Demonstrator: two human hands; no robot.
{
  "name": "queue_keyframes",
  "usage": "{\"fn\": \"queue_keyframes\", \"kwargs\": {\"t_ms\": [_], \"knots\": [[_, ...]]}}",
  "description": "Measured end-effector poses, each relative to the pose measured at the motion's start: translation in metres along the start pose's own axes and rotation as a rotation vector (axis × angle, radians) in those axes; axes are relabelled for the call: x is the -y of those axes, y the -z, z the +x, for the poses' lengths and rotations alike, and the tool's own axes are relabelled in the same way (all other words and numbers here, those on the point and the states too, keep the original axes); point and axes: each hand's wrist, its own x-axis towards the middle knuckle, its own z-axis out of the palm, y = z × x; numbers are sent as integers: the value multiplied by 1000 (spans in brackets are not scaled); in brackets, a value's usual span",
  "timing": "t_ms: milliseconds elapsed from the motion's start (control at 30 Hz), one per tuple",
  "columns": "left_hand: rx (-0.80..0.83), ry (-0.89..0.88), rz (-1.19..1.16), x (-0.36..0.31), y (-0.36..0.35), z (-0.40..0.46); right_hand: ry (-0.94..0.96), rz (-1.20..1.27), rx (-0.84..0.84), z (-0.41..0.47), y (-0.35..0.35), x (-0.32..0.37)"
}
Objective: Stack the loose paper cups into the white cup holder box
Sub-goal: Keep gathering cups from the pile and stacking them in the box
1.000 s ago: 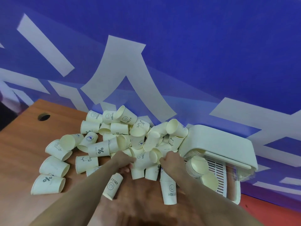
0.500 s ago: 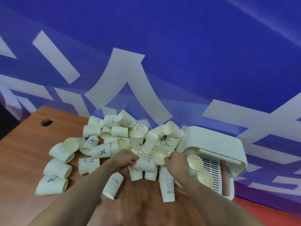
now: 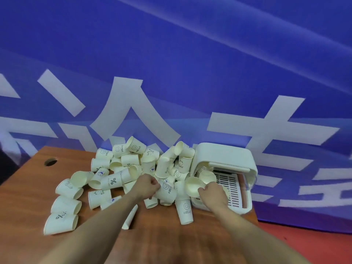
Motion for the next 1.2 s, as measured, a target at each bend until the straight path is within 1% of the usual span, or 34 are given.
{"fn": "queue_keyframes", "kwargs": {"t_ms": [167, 300, 567, 667, 733, 867, 1033, 1200], "knots": [[-12, -111, 161, -31, -22, -4, -84, 34, -20, -5, 25, -41], [7, -187, 299, -59, -47, -6, -151, 26, -67, -6, 42, -73], [-37, -525, 608, -113, -102, -8, -239, 61, -110, -6, 67, -130], [-51, -608, 701, -130, -120, -4, -251, 62, -127, -1, 74, -147], [-58, -638, 770, -138, -131, 0, -256, 60, -121, 3, 79, -156], [-83, -637, 861, -148, -148, 13, -255, 69, -113, 12, 89, -169], [-22, -636, 979, -157, -172, 29, -263, 100, -104, 31, 92, -187], [57, -619, 1042, -156, -193, 45, -289, 114, -54, 50, 84, -198]]}}
